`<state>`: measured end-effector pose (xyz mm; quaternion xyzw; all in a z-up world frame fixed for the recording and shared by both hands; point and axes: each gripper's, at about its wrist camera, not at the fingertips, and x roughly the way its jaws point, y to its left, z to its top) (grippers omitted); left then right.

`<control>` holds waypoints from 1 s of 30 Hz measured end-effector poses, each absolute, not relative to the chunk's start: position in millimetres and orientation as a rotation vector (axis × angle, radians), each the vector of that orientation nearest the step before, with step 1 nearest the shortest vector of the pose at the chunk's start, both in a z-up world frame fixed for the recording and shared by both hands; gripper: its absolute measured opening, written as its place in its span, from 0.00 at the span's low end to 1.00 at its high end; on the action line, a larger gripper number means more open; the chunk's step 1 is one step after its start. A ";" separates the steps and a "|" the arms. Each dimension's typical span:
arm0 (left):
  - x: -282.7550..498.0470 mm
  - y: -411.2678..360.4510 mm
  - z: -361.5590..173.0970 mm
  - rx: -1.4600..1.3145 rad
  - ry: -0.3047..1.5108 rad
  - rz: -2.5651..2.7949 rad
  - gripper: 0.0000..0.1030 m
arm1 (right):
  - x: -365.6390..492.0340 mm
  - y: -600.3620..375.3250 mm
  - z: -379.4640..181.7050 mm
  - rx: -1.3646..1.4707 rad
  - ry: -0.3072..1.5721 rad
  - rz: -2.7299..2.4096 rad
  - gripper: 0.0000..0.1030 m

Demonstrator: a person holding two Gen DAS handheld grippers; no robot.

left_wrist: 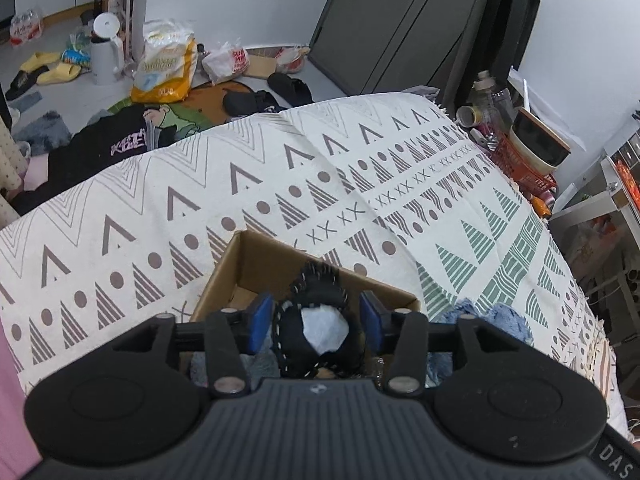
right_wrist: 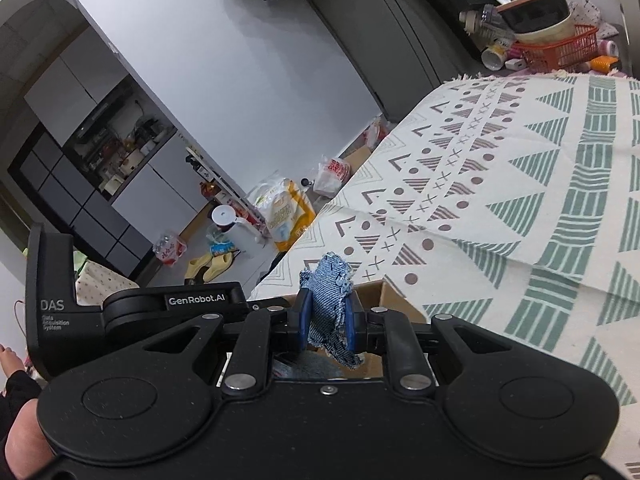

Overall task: Organize soft objects
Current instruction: 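Carry fabric piece and denim patch into the cardboard box and open both grippers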

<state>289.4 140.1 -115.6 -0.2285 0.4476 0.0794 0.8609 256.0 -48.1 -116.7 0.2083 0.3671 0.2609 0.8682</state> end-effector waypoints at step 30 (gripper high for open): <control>221.7 120.5 -64.3 -0.383 0.944 0.151 0.77 | 204.0 -65.4 -97.0 0.382 0.810 0.519 0.54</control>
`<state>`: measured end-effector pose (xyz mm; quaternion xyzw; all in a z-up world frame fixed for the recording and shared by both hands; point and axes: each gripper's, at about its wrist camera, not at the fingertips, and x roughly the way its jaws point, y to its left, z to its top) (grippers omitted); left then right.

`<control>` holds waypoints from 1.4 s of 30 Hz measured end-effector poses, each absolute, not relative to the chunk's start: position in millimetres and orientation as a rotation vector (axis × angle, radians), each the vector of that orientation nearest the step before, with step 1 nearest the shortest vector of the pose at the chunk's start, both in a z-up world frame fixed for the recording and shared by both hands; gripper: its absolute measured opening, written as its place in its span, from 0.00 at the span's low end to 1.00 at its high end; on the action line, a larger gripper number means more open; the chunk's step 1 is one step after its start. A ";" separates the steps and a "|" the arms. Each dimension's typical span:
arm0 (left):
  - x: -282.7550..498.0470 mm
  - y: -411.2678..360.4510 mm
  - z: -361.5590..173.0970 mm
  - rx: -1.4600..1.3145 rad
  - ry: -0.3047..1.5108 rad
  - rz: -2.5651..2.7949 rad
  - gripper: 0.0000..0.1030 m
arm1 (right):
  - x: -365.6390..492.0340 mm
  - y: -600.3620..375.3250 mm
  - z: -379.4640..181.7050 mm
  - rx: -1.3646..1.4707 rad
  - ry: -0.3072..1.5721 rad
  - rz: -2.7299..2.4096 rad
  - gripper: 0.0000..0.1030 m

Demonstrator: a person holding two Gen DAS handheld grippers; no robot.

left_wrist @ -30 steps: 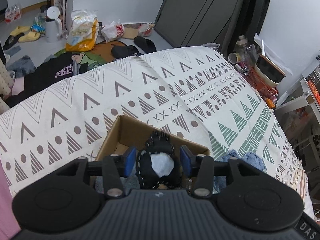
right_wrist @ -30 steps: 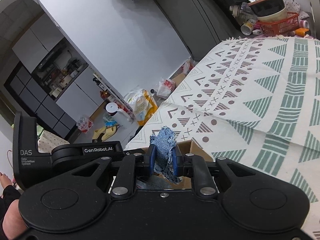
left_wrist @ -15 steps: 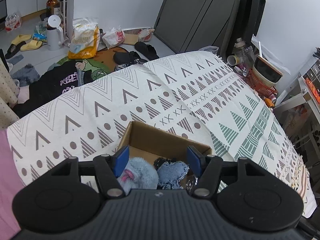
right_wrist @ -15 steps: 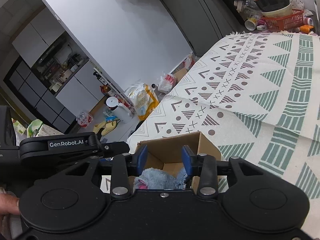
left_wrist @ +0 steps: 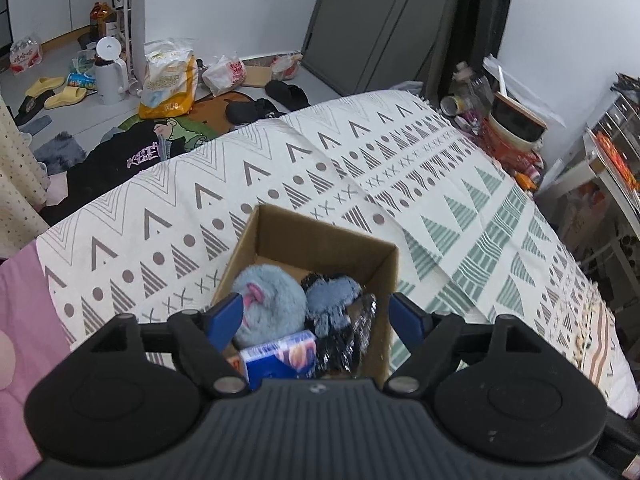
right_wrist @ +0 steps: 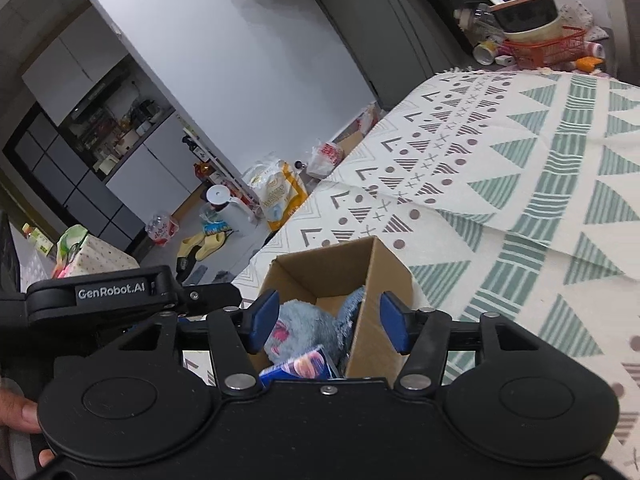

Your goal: Organize soft objects

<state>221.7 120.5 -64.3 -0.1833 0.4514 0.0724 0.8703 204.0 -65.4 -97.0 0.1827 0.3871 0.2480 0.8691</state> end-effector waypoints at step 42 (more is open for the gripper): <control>77.7 58.4 4.0 -0.245 0.815 0.075 1.00 | 58.5 -142.9 -11.7 0.324 0.663 0.355 1.00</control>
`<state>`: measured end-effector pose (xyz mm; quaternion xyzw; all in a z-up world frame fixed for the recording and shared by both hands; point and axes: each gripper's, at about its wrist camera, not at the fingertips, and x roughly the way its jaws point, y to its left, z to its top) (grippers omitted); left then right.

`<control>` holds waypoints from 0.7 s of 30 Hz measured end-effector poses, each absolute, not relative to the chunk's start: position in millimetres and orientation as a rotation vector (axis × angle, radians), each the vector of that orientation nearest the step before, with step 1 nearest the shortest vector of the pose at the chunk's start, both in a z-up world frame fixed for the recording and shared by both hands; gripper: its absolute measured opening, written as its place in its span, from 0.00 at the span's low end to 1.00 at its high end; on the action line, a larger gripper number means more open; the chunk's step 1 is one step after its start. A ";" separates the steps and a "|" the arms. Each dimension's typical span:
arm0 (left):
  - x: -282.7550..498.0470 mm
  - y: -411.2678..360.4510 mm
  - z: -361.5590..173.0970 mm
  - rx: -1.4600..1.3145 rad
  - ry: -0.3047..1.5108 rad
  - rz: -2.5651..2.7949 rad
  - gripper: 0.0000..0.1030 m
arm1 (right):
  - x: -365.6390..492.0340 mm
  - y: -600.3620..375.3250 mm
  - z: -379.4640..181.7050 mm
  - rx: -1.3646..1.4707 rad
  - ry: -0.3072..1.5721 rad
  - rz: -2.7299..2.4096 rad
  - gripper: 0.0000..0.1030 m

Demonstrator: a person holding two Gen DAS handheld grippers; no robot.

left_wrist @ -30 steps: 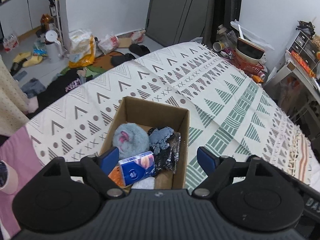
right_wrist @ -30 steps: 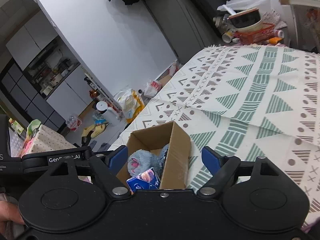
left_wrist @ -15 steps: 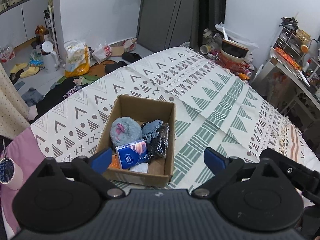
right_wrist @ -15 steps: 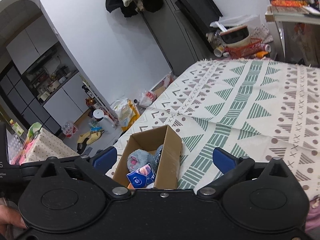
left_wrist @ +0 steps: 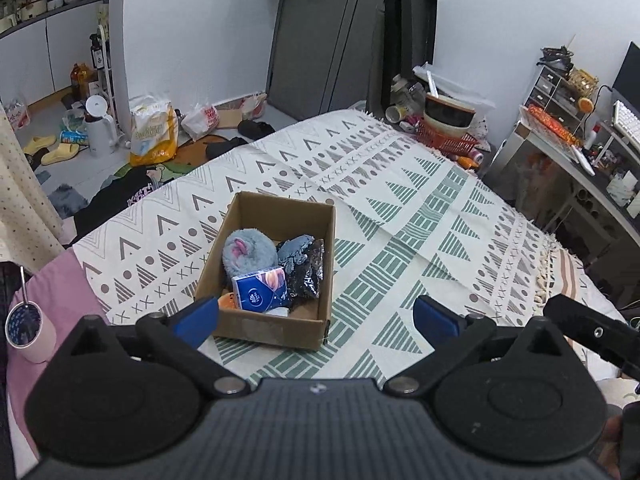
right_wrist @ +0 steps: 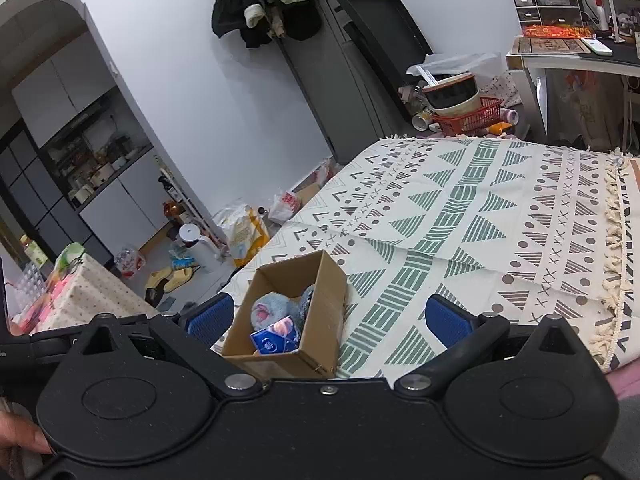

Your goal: Organize soft objects

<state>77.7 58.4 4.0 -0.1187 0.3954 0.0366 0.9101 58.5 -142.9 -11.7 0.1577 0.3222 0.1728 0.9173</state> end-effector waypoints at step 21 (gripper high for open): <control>-4.4 42.4 54.4 -0.148 0.700 0.072 1.00 | -8.8 -156.5 26.1 0.210 0.622 0.309 1.00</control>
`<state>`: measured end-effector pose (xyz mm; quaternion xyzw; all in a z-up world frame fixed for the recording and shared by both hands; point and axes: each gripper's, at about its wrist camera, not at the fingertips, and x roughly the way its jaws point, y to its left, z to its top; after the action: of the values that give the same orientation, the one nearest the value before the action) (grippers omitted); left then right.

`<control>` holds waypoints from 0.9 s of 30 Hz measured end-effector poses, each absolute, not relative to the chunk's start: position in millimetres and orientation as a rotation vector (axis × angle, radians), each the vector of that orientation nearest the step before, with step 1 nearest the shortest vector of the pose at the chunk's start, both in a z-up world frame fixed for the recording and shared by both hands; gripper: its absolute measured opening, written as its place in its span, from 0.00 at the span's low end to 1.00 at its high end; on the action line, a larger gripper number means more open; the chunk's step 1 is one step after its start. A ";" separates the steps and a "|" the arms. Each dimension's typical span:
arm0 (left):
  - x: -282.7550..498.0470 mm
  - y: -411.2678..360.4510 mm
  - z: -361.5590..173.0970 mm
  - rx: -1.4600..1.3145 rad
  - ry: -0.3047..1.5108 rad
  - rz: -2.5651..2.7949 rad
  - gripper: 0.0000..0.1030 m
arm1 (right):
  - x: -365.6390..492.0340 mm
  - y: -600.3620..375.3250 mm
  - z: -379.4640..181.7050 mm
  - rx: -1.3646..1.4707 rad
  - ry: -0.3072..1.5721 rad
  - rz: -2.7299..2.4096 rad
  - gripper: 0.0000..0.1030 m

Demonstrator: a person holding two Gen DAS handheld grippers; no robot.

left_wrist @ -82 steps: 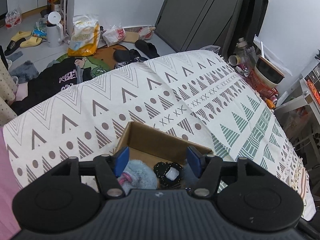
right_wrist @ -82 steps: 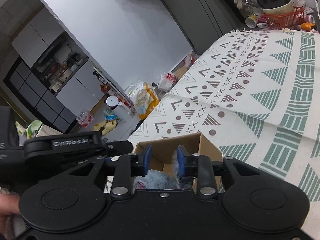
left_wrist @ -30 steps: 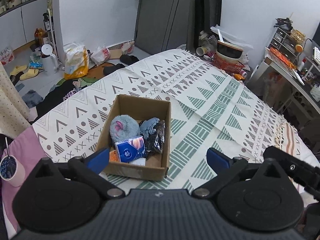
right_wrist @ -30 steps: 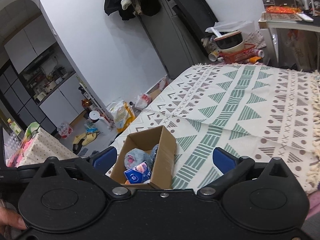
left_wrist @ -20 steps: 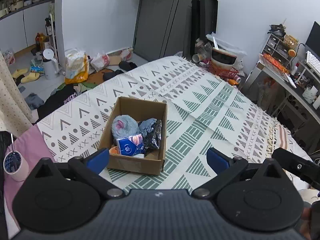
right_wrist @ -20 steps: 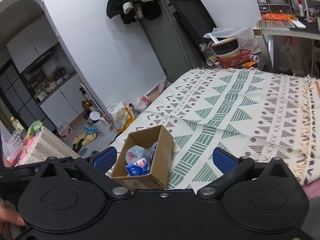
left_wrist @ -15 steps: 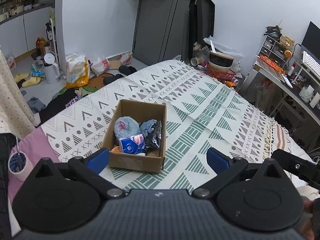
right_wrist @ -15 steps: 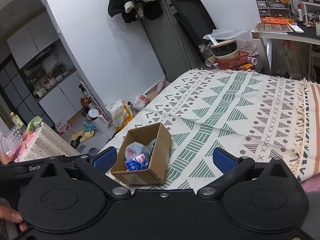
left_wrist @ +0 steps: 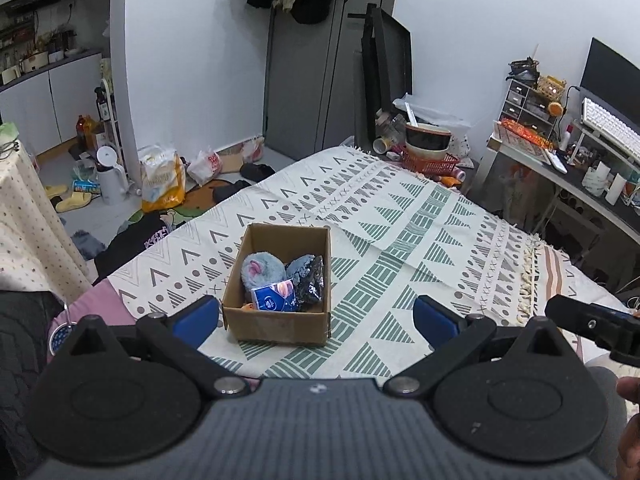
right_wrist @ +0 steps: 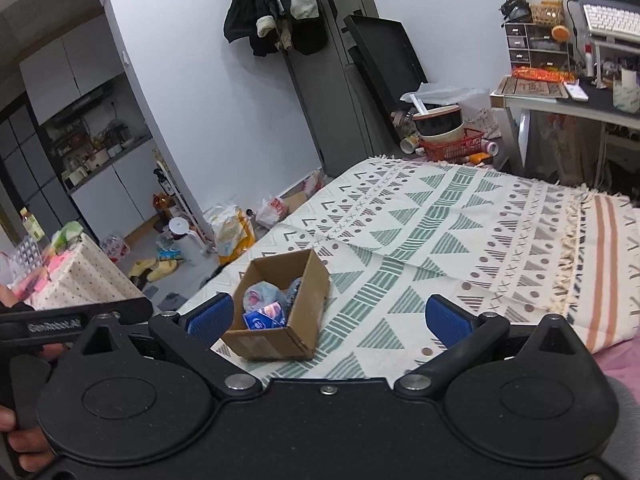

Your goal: Organize soft objects

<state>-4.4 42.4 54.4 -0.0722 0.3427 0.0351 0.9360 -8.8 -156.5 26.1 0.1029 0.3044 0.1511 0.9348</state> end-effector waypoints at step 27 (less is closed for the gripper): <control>-52.8 34.8 78.6 -0.086 0.656 0.083 1.00 | -51.2 -170.9 49.3 0.153 0.558 0.290 1.00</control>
<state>-52.8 34.8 78.6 -0.0420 0.3218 0.0406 0.9450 -51.2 -170.9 49.3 0.0753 0.2743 0.1426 0.9480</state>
